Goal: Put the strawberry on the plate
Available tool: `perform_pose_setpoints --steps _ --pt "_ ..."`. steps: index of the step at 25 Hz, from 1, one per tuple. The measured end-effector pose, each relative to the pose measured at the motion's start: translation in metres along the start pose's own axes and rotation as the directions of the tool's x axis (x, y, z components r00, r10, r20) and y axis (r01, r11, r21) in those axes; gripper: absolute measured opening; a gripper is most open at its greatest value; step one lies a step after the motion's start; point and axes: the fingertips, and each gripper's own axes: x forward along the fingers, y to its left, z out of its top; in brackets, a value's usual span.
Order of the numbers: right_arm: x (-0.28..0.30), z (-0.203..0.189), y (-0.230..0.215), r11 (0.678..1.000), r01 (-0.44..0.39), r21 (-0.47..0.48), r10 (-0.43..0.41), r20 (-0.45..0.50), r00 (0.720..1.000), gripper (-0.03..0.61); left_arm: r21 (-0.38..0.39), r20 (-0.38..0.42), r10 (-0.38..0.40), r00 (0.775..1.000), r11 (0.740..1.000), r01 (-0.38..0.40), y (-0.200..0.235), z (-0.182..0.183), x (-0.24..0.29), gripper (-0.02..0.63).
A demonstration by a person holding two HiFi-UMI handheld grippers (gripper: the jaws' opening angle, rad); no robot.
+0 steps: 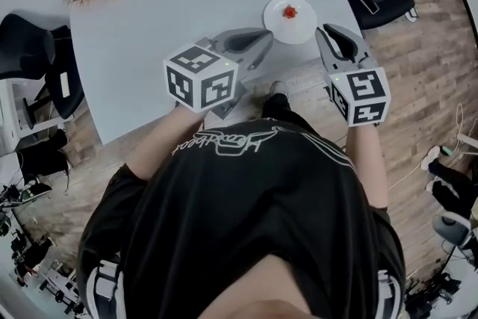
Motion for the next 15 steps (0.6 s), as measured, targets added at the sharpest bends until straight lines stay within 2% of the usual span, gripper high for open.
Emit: perform_pose_setpoints --steps 2,5,10,15 --pt "-0.022 0.006 0.014 1.0 0.008 0.017 -0.009 0.038 0.999 0.037 0.032 0.006 -0.031 0.999 0.999 0.031 -0.019 0.0 -0.01 0.006" --pt "-0.054 0.017 0.042 0.997 -0.031 0.069 0.024 0.099 0.995 0.02 0.083 0.019 -0.086 0.996 0.993 0.084 -0.048 0.001 -0.028 0.006" --pt "-0.099 0.03 0.087 0.993 -0.054 0.105 0.036 0.165 0.986 0.009 0.128 0.032 -0.164 0.986 0.979 0.159 -0.086 -0.002 -0.061 0.006" --pt "-0.135 0.038 0.119 0.988 -0.08 0.132 0.048 0.234 0.971 0.009 0.176 0.054 -0.252 0.966 0.955 0.239 -0.122 -0.007 -0.085 0.006"
